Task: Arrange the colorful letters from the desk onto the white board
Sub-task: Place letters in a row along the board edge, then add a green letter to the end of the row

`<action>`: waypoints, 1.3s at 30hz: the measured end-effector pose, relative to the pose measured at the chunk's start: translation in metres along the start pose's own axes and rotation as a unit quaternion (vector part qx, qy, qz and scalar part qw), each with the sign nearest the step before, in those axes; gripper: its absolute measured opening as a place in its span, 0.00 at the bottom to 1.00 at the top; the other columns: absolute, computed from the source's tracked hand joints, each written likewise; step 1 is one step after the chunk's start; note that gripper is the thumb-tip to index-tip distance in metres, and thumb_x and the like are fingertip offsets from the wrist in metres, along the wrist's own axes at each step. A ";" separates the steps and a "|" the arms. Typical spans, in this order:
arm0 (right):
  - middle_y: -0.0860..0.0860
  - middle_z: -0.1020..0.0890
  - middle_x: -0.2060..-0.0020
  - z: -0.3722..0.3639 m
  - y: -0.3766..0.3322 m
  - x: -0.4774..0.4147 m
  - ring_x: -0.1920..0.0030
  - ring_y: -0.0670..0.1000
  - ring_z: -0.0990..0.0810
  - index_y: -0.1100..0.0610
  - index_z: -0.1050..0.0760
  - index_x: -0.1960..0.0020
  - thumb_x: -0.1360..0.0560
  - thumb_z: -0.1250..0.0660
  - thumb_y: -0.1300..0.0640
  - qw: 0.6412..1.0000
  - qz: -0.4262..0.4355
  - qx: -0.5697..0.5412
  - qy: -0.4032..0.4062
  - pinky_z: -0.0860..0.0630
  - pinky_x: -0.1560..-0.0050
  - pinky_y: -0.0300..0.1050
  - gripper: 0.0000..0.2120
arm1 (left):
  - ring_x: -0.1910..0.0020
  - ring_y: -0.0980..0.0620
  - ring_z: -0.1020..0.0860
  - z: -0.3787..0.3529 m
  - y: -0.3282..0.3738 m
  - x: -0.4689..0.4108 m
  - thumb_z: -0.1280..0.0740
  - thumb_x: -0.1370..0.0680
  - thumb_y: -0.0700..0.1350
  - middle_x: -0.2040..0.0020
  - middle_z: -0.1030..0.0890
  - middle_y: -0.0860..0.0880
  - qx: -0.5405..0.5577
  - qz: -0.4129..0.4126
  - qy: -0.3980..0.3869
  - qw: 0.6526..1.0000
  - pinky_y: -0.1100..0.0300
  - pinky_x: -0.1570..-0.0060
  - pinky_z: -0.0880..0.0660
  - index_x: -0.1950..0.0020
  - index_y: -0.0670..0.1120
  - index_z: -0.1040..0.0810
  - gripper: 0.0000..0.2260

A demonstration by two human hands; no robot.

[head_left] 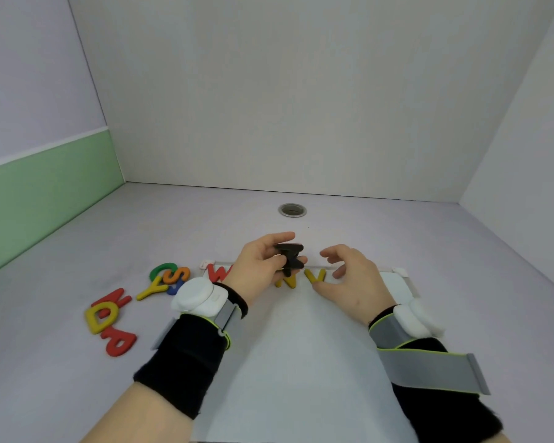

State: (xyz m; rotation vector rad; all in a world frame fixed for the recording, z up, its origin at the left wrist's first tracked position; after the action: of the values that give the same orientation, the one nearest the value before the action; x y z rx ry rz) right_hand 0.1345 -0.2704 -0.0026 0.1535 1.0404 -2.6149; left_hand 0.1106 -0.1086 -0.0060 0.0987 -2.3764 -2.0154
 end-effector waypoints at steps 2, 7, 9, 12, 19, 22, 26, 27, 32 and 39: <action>0.48 0.24 0.47 0.003 -0.001 -0.001 0.55 0.49 0.24 0.50 0.27 0.41 0.31 0.29 0.53 0.999 0.006 -0.028 0.035 0.33 0.59 0.34 0.19 | 0.51 0.47 0.17 0.000 -0.001 0.000 0.43 0.21 0.29 0.44 0.19 0.39 -0.006 -0.006 -0.010 1.000 0.59 0.53 0.18 0.34 0.41 0.28 0.18; 0.47 0.18 0.60 0.005 -0.003 -0.003 0.61 0.44 0.21 0.51 0.22 0.48 0.28 0.31 0.55 0.991 0.008 -0.129 0.042 0.28 0.59 0.32 0.10 | 0.64 0.49 0.16 -0.002 0.000 0.002 0.34 0.24 0.33 0.54 0.16 0.43 -0.058 -0.005 -0.013 0.998 0.60 0.60 0.18 0.40 0.42 0.24 0.13; 0.50 0.17 0.63 0.004 -0.002 -0.003 0.62 0.49 0.20 0.50 0.20 0.54 0.29 0.30 0.58 0.986 0.006 -0.164 0.031 0.23 0.55 0.42 0.05 | 0.67 0.49 0.17 -0.004 0.001 0.003 0.32 0.25 0.33 0.56 0.16 0.43 -0.059 -0.002 -0.015 0.998 0.60 0.62 0.18 0.44 0.41 0.23 0.11; 0.49 0.18 0.66 0.006 0.001 -0.004 0.66 0.48 0.22 0.49 0.20 0.60 0.31 0.28 0.60 0.982 0.002 -0.188 0.033 0.24 0.59 0.42 0.06 | 0.68 0.51 0.18 -0.005 0.001 0.003 0.31 0.26 0.34 0.57 0.15 0.44 -0.054 -0.006 -0.013 0.998 0.60 0.63 0.19 0.49 0.41 0.21 0.07; 0.47 0.25 0.77 0.020 0.011 -0.007 0.73 0.48 0.29 0.50 0.20 0.63 0.31 0.30 0.62 0.966 -0.038 -0.234 0.104 0.31 0.66 0.42 0.07 | 0.61 0.53 0.15 -0.002 0.000 0.001 0.39 0.21 0.32 0.51 0.16 0.42 -0.048 -0.023 0.001 0.999 0.65 0.65 0.21 0.42 0.38 0.23 0.10; 0.54 0.20 0.72 0.027 0.012 -0.006 0.71 0.51 0.25 0.57 0.20 0.62 0.31 0.38 0.66 0.948 -0.073 -0.284 0.125 0.29 0.70 0.44 0.09 | 0.63 0.53 0.16 -0.001 0.000 0.001 0.40 0.21 0.31 0.52 0.17 0.42 -0.047 -0.024 0.010 0.999 0.67 0.70 0.24 0.42 0.37 0.23 0.11; 0.54 0.20 0.70 0.032 0.018 -0.007 0.69 0.52 0.24 0.59 0.21 0.61 0.30 0.36 0.62 0.953 -0.098 -0.266 0.103 0.27 0.71 0.44 0.05 | 0.63 0.53 0.16 0.000 0.000 0.001 0.40 0.22 0.32 0.52 0.16 0.42 -0.046 -0.025 0.016 0.999 0.66 0.70 0.24 0.42 0.37 0.23 0.11; 0.54 0.20 0.70 0.032 0.020 -0.007 0.69 0.52 0.24 0.58 0.21 0.62 0.31 0.35 0.61 0.958 -0.102 -0.250 0.095 0.27 0.70 0.44 0.04 | 0.63 0.53 0.16 0.000 0.000 0.001 0.40 0.22 0.32 0.52 0.16 0.42 -0.045 -0.025 0.016 0.999 0.66 0.70 0.24 0.42 0.37 0.23 0.10; 0.54 0.18 0.69 0.032 0.030 -0.009 0.66 0.53 0.22 0.54 0.24 0.63 0.33 0.33 0.63 0.976 -0.120 -0.169 0.064 0.26 0.64 0.46 0.04 | 0.60 0.50 0.16 0.000 0.000 0.001 0.39 0.22 0.33 0.53 0.15 0.44 -0.050 -0.019 0.021 0.998 0.64 0.68 0.22 0.43 0.39 0.22 0.10; 0.51 0.17 0.63 0.032 0.035 -0.007 0.58 0.51 0.21 0.55 0.21 0.53 0.33 0.31 0.62 0.988 -0.126 -0.071 0.049 0.29 0.59 0.42 0.09 | 0.57 0.45 0.16 0.000 0.001 0.002 0.38 0.22 0.33 0.54 0.15 0.44 -0.050 -0.018 0.025 0.998 0.62 0.68 0.22 0.46 0.41 0.21 0.09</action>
State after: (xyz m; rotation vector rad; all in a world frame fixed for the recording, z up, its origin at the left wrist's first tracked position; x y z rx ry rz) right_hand 0.1528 -0.3143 -0.0004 0.1255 1.3553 -2.7660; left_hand 0.1087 -0.1083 -0.0048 0.1889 -2.2552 -2.1181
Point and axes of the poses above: each hand's wrist, its own x-axis away from the middle knuckle, its own z-axis out of the back of the hand, y = z × x, the point moved 3 cm from there along -x, towards the middle knuckle
